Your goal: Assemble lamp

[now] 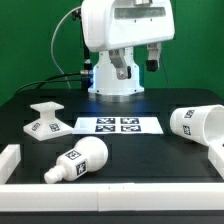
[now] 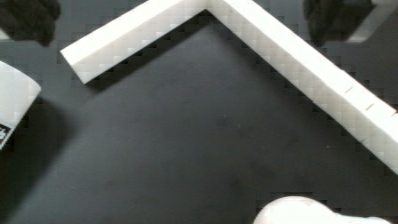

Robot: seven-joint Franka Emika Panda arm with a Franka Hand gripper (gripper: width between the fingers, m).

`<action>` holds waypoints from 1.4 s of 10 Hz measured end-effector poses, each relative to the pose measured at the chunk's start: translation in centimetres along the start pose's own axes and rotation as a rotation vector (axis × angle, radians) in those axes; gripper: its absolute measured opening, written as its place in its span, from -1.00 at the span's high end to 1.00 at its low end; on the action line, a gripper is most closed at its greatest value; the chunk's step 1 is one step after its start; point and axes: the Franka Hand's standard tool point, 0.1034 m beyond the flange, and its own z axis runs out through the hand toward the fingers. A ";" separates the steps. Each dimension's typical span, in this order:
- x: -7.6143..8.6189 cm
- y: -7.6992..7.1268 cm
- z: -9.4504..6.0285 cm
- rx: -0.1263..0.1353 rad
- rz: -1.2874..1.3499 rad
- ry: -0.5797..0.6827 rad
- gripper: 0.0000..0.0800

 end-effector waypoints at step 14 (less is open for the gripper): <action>-11.2 1.0 1.4 0.030 0.130 -0.063 -0.75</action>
Offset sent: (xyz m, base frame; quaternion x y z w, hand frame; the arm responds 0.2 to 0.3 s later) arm 0.0000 0.0000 0.0000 0.0000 0.0000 0.0000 1.0000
